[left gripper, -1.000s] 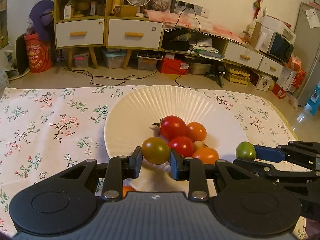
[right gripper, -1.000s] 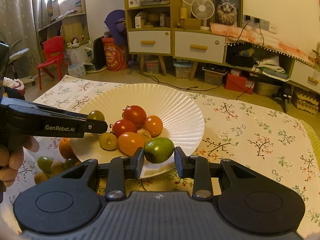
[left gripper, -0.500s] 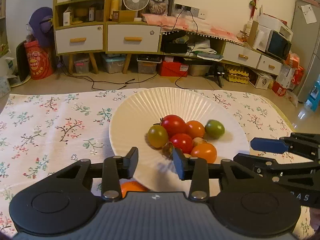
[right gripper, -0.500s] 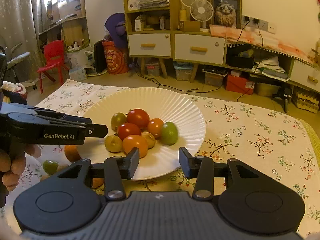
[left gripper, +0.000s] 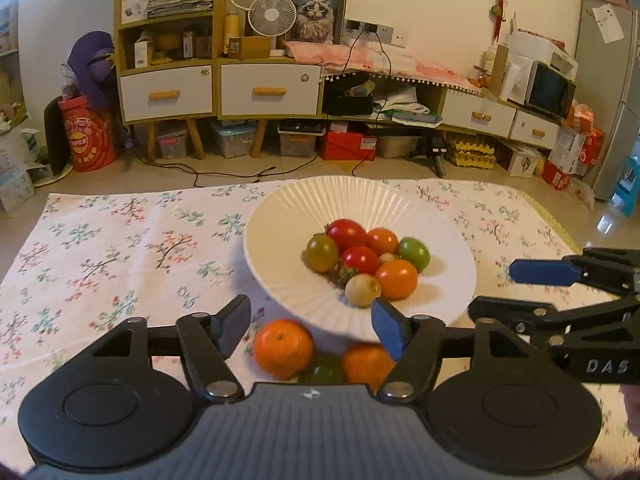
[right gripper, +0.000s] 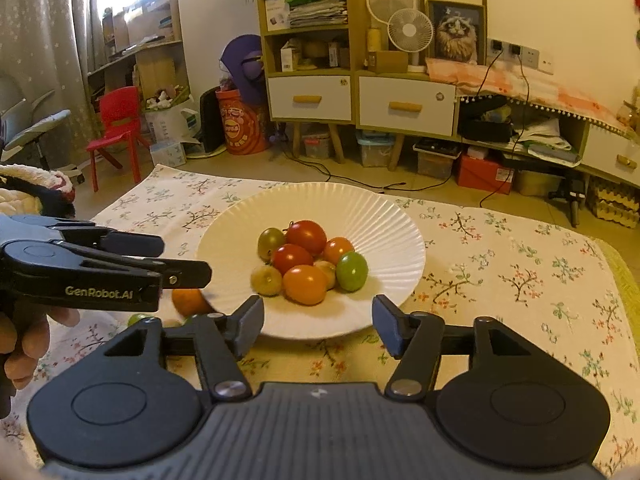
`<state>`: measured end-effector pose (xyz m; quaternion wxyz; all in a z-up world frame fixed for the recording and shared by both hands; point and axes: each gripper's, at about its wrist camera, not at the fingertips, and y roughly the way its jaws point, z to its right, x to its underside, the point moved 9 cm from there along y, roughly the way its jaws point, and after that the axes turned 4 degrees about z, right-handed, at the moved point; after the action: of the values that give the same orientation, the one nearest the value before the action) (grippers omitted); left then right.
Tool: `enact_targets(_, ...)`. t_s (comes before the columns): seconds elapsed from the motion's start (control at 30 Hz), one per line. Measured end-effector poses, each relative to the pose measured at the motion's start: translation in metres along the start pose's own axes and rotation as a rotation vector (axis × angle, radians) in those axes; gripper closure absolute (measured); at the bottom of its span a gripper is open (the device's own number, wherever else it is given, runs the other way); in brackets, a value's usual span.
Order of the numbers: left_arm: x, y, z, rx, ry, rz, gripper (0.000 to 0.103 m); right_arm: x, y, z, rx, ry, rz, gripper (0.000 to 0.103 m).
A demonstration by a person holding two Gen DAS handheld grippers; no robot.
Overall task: Organize fruits
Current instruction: 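Withdraw both grippers from the bowl toward the remaining fruits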
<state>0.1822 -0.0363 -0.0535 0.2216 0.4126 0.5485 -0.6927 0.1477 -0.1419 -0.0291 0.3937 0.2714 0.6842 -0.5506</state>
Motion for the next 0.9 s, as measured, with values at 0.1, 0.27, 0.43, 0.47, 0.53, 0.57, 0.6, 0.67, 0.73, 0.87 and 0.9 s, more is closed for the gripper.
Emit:
enact_targets(0.1,0.004,-0.008,-0.003,-0.014,0.001,0.000,0.026,0.002,-0.006,-0.004,-0.004,0.013,-0.002,0.041)
enact_targets(0.27,0.015,-0.022,-0.004,-0.026,0.017,0.006,0.020,0.005,-0.012,-0.014,-0.013,0.017,0.003,0.035)
enact_targets(0.43,0.025,-0.030,-0.005,-0.033,0.034,0.000,0.014,0.012,-0.015,-0.023,-0.019,0.012,-0.011,0.029)
enact_targets(0.47,0.026,-0.032,-0.005,-0.032,0.032,0.000,0.013,0.014,-0.016,-0.023,-0.019,0.009,-0.014,0.028)
enact_targets(0.53,0.030,-0.033,-0.006,-0.031,0.027,-0.002,0.010,0.016,-0.016,-0.024,-0.018,0.007,-0.018,0.025)
enact_targets(0.57,0.033,-0.034,-0.007,-0.032,0.026,-0.005,0.009,0.017,-0.017,-0.025,-0.018,0.006,-0.020,0.025)
enact_targets(0.6,0.035,-0.034,-0.007,-0.033,0.026,-0.007,0.008,0.018,-0.016,-0.026,-0.017,0.006,-0.021,0.023)
enact_targets(0.67,0.040,-0.036,-0.008,-0.035,0.027,-0.013,0.007,0.019,-0.017,-0.026,-0.016,0.004,-0.022,0.020)
enact_targets(0.73,0.045,-0.039,-0.011,-0.039,0.022,-0.011,0.004,0.021,-0.018,-0.028,-0.011,0.000,-0.021,0.016)
enact_targets(0.87,0.054,-0.042,-0.018,-0.060,0.004,-0.022,0.004,0.025,-0.015,-0.028,0.005,-0.014,-0.014,0.009)
enact_targets(0.9,0.057,-0.042,-0.020,-0.066,-0.001,-0.026,0.004,0.027,-0.015,-0.028,0.011,-0.016,-0.013,0.008)
